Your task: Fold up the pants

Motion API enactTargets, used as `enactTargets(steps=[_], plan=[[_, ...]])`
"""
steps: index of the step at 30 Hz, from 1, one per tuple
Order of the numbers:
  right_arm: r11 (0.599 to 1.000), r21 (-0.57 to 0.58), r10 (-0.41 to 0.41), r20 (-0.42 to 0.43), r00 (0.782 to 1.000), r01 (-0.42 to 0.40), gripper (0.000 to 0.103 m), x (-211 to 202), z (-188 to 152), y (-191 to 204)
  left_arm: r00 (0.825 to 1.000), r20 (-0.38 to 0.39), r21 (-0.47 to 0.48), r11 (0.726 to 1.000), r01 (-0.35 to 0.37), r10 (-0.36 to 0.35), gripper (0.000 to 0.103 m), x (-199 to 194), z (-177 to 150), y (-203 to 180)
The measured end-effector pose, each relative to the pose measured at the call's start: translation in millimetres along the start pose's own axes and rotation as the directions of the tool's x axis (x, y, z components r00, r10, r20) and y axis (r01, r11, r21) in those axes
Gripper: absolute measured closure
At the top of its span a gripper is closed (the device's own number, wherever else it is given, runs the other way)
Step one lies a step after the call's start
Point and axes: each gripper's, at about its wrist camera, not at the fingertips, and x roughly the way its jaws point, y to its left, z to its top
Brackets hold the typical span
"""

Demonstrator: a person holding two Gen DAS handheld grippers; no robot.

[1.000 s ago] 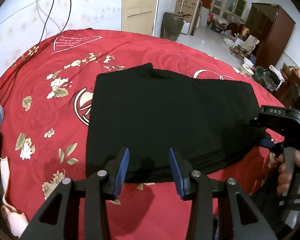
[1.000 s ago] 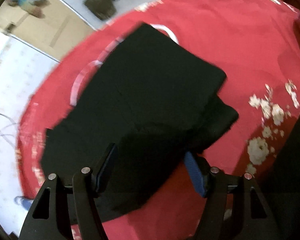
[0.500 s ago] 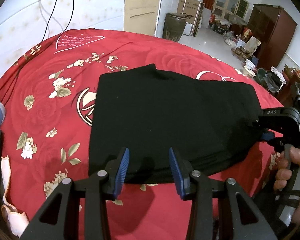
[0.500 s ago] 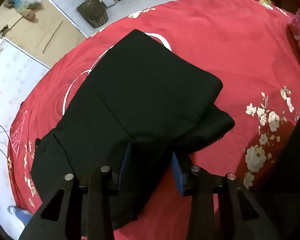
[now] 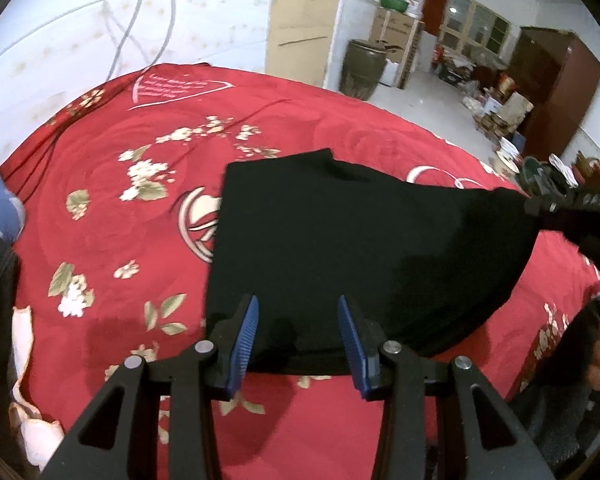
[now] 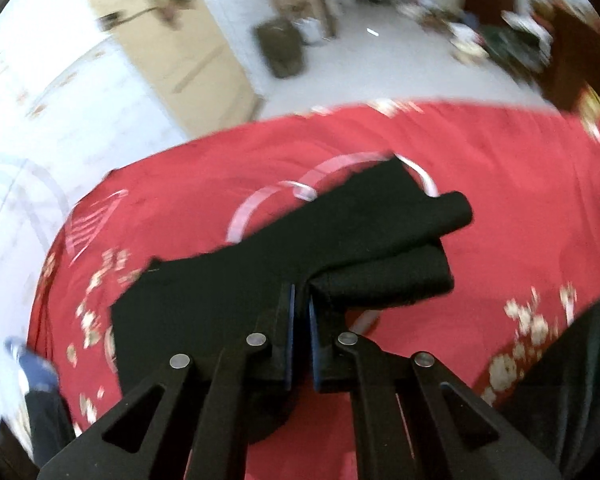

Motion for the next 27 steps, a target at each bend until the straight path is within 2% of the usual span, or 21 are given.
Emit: enactTargets(steps=[3,6,9,12,15,16,19,21,23,24,26,27], plan=[[0.985,-0.157,0.069,0.01,0.998,-0.066,0.099,-8,-3,43,0.999,-0.014,-0.062,0.997,-0.045,0.045,0.059,0,2,20],[0.946,-0.299,0.122,-0.016,0.992,-0.121,0.099,-5,-15,81,0.997,-0.018,-0.15,0.985,-0.082,0.081,0.059,-4,3,45],[0.872,-0.447,0.171,-0.105,0.98,-0.2,0.1,10,-41,120,0.993,-0.005,-0.234,0.966,-0.113,0.115,0.059,-10,4,70],[0.786,-0.565,0.163,-0.202,0.966,-0.25,0.1,30,-72,147,0.991,0.0,-0.295,0.947,-0.129,0.135,0.059,-12,4,88],[0.718,-0.643,0.126,-0.258,0.958,-0.267,0.1,45,-97,158,0.991,-0.005,-0.329,0.935,-0.131,0.137,0.059,-10,3,99],[0.698,-0.66,0.104,-0.29,0.951,-0.277,0.099,55,-105,159,0.991,-0.007,-0.333,0.934,-0.131,0.137,0.059,-9,3,100],[0.671,-0.683,0.101,-0.302,0.948,-0.289,0.095,61,-113,156,0.991,-0.014,-0.324,0.937,-0.129,0.132,0.059,-5,3,98],[0.66,-0.688,0.117,-0.304,0.945,-0.303,0.088,59,-113,154,0.992,-0.015,-0.316,0.94,-0.126,0.128,0.059,-2,4,96],[0.648,-0.689,0.145,-0.307,0.941,-0.324,0.076,54,-114,155,0.991,-0.014,-0.318,0.939,-0.129,0.131,0.059,-2,5,97],[0.646,-0.691,0.148,-0.304,0.941,-0.325,0.074,53,-113,157,0.991,-0.014,-0.323,0.937,-0.132,0.134,0.059,-3,4,97],[0.635,-0.692,0.168,-0.311,0.935,-0.344,0.058,47,-112,160,0.99,-0.017,-0.336,0.931,-0.14,0.142,0.059,-4,3,101],[0.629,-0.693,0.181,-0.311,0.933,-0.353,0.054,43,-112,161,0.99,-0.019,-0.344,0.928,-0.141,0.143,0.059,-3,3,103]])
